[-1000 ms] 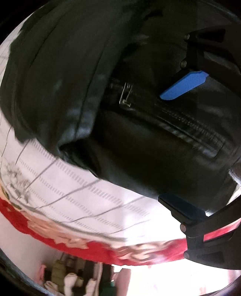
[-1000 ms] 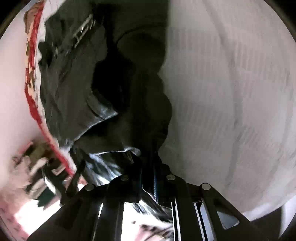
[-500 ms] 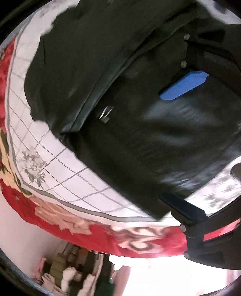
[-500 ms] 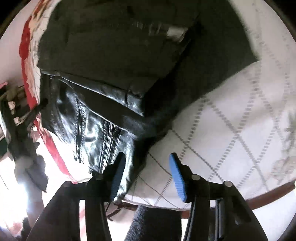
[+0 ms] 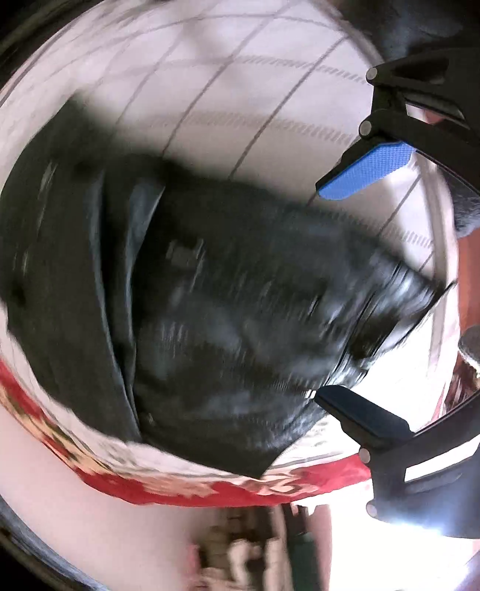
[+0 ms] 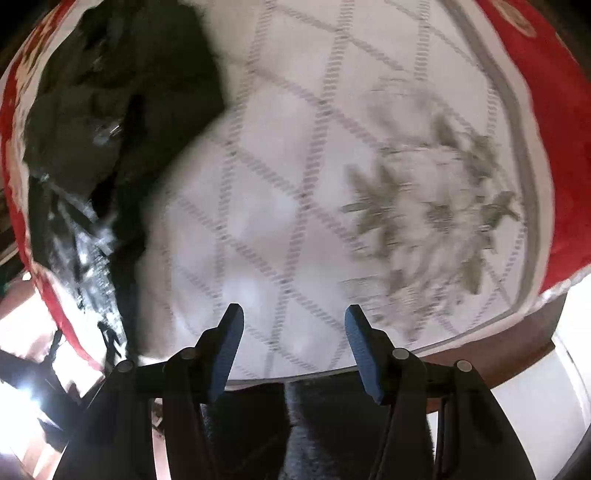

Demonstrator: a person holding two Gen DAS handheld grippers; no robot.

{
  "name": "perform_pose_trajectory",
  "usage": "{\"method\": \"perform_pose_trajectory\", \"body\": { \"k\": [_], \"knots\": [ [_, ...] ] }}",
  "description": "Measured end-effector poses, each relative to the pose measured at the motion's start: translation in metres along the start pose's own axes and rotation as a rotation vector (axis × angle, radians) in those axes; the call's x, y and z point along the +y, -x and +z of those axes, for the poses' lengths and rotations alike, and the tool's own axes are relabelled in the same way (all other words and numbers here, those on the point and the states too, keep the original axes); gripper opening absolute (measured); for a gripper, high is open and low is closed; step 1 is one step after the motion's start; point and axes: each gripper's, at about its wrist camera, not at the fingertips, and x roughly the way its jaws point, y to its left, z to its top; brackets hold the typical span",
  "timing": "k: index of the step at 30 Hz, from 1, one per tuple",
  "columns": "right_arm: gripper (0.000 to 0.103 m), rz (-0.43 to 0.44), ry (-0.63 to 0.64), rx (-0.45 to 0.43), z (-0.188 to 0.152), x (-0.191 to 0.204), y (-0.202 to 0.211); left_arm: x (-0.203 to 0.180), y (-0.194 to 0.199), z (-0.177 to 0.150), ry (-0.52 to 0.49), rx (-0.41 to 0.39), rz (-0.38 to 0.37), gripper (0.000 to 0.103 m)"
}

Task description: Fold large clothes

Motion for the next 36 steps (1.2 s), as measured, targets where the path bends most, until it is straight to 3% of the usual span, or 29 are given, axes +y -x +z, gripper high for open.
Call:
{"method": "perform_pose_trajectory", "body": {
  "k": [2,6,11,15,17,19,20,21,23,24,26,27,30,32,33,36],
  "knots": [
    [0.059,0.002,-0.007,-0.008,0.005,-0.008,0.002,-0.019,0.002,-0.005,-0.034,-0.007,0.051,0.103],
    [0.061,0.007,-0.019,-0.032,0.018,-0.027,0.004,-0.058,-0.024,-0.005,-0.153,-0.002,0.255,0.103],
    [0.061,0.041,-0.041,-0.049,0.037,-0.041,0.001,-0.044,-0.044,0.013,-0.122,-0.033,0.379,0.103],
    [0.062,0.111,-0.049,-0.072,0.057,-0.051,0.001,-0.016,-0.058,0.025,-0.082,-0.006,0.415,0.103],
    [0.067,0.174,-0.036,-0.091,0.066,-0.045,-0.001,-0.002,-0.060,0.030,-0.056,-0.003,0.406,0.103],
    [0.068,0.279,-0.025,-0.129,0.075,-0.037,0.000,0.008,-0.060,0.032,-0.039,-0.003,0.383,0.103],
    [0.068,0.377,-0.024,-0.145,0.081,-0.032,-0.001,0.013,-0.060,0.032,-0.032,-0.004,0.373,0.101],
    [0.070,0.493,-0.029,-0.152,0.087,-0.027,-0.004,0.018,-0.057,0.032,-0.020,-0.008,0.348,0.097],
    [0.074,0.646,-0.063,-0.124,0.098,-0.022,-0.014,0.022,-0.053,0.030,-0.009,-0.023,0.310,0.064],
    [0.077,0.735,-0.094,-0.103,0.104,-0.021,-0.022,0.019,-0.050,0.028,-0.008,-0.028,0.295,0.055],
    [0.084,0.863,-0.151,-0.064,0.113,-0.013,-0.039,0.018,-0.045,0.029,-0.007,-0.033,0.234,0.019],
    [0.085,0.893,-0.171,-0.057,0.114,-0.007,-0.046,0.017,-0.041,0.029,-0.007,-0.047,0.223,0.013],
    [0.084,1.018,-0.235,-0.025,0.124,0.008,-0.057,0.019,-0.033,0.034,0.000,-0.070,0.216,0.005],
    [0.063,1.048,-0.257,-0.040,0.126,0.022,-0.059,0.021,-0.030,0.036,0.005,-0.084,0.219,0.003],
    [0.035,1.012,-0.255,-0.044,0.127,0.029,-0.058,0.024,-0.027,0.037,0.004,-0.097,0.222,0.003],
    [0.026,0.973,-0.283,-0.072,0.125,0.026,-0.042,0.031,-0.016,0.036,0.000,-0.121,0.210,0.003]
  ]
}}
